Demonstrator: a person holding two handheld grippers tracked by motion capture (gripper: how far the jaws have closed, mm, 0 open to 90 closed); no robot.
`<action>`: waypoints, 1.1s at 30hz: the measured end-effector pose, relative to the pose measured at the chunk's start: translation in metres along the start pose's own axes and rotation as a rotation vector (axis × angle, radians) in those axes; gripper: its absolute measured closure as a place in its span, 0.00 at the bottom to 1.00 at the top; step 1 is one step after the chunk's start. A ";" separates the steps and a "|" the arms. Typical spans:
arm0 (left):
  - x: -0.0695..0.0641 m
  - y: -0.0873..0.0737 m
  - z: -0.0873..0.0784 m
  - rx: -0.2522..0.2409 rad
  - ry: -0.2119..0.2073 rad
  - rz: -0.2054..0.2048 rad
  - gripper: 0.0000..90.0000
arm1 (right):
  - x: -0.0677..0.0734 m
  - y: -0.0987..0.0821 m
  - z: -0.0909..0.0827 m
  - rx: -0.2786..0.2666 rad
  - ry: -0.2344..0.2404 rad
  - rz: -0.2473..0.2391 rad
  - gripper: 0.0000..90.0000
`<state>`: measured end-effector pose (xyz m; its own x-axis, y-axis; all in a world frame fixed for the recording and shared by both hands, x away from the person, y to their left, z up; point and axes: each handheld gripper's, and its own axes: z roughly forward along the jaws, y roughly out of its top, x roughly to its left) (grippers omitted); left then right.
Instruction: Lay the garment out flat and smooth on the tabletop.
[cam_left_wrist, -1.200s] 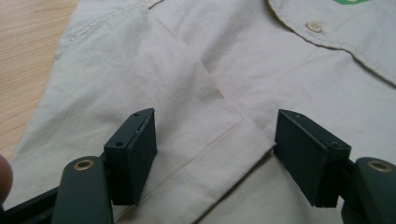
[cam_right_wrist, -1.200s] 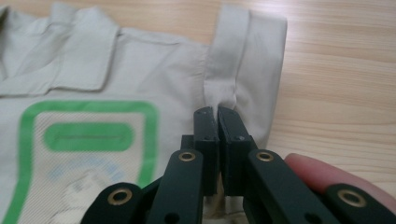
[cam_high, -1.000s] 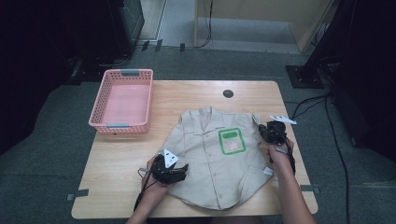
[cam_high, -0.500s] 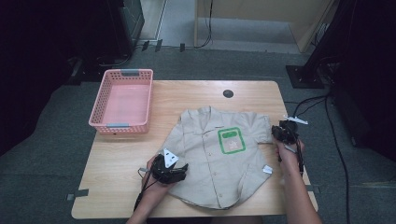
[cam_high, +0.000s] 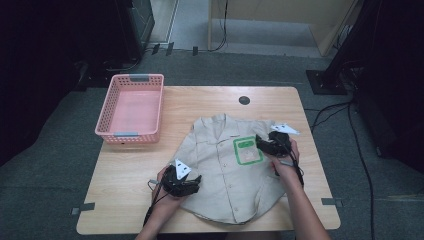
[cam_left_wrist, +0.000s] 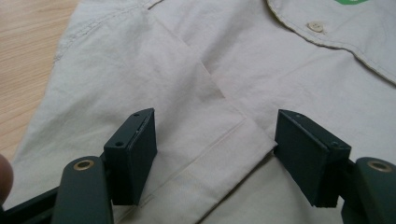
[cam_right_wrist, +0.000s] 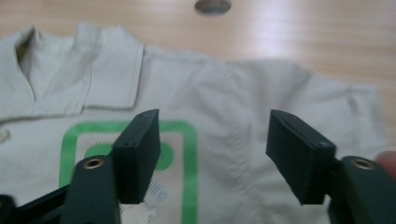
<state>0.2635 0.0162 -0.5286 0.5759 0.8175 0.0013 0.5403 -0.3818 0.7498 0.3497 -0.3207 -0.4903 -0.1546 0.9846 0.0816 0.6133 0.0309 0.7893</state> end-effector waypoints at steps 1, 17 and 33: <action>0.000 0.000 0.000 0.000 0.000 -0.001 0.34 | 0.004 -0.003 0.004 0.024 -0.004 -0.005 0.35; 0.001 0.000 0.000 -0.003 0.000 -0.016 0.34 | 0.011 -0.035 0.025 0.081 -0.042 -0.047 0.21; 0.027 0.019 -0.009 -0.025 0.052 -0.078 0.24 | 0.002 -0.038 0.021 0.083 -0.020 -0.062 0.20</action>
<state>0.2838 0.0353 -0.5086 0.4995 0.8660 -0.0242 0.5669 -0.3057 0.7650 0.3423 -0.3166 -0.5323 -0.1797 0.9835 0.0212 0.6652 0.1056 0.7392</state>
